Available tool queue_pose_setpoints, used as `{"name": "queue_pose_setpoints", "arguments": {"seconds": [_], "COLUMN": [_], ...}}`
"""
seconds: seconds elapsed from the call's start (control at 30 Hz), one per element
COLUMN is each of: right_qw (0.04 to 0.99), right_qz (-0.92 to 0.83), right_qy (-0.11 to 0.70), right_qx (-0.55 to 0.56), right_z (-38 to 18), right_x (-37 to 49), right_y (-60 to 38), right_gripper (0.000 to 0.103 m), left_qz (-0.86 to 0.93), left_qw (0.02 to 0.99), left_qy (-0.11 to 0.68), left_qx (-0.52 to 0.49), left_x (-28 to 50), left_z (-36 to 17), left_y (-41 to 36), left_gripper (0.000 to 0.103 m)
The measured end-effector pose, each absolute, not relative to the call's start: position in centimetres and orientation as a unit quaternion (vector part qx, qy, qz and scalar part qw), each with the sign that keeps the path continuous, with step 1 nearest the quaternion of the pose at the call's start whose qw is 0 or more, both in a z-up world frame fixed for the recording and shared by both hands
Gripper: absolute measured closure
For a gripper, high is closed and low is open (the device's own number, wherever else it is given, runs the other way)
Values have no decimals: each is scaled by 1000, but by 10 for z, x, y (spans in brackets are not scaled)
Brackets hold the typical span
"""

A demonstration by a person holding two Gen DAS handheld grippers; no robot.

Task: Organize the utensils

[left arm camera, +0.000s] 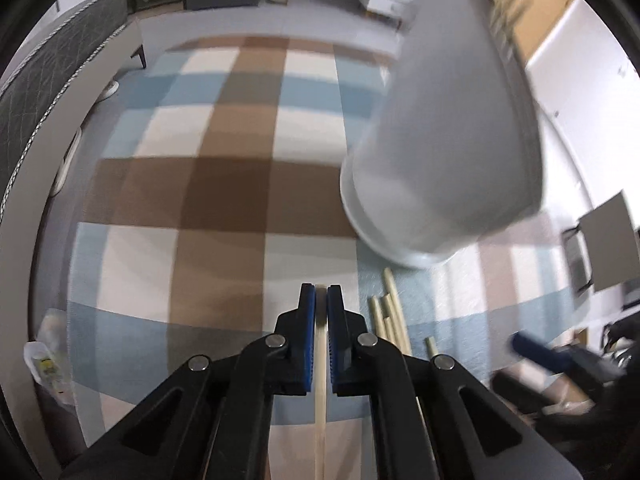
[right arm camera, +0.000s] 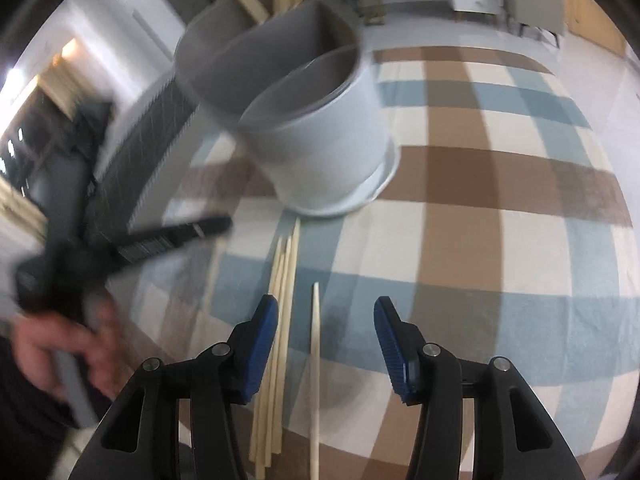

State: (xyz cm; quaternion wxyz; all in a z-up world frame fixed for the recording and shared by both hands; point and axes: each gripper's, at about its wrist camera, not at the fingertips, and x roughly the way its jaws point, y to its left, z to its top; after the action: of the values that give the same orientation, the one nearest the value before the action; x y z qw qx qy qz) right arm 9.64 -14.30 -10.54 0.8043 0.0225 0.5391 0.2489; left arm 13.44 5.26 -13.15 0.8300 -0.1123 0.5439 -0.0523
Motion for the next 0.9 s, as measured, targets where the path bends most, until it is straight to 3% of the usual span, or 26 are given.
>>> {"name": "queue_pose_setpoints", "arguments": {"seconds": [0.27, 0.5, 0.67, 0.9], "right_qw": [772, 765, 764, 799], "right_qz": [216, 198, 202, 197], "right_qy": [590, 590, 584, 555], "right_qx": [-99, -165, -187, -125], "right_z": [-136, -142, -145, -137], "right_x": [104, 105, 104, 107], "right_y": [-96, -71, -55, -76], "right_gripper": [83, 86, 99, 100], "left_qz": [-69, -69, -76, -88], "left_qw": [843, 843, 845, 844], "left_qy": [503, 494, 483, 481], "left_qx": [-177, -202, -216, -221], "left_x": [122, 132, 133, 132], "left_z": [-105, -103, -95, -93], "left_y": [81, 85, 91, 93], "left_gripper": [102, 102, 102, 102]}}
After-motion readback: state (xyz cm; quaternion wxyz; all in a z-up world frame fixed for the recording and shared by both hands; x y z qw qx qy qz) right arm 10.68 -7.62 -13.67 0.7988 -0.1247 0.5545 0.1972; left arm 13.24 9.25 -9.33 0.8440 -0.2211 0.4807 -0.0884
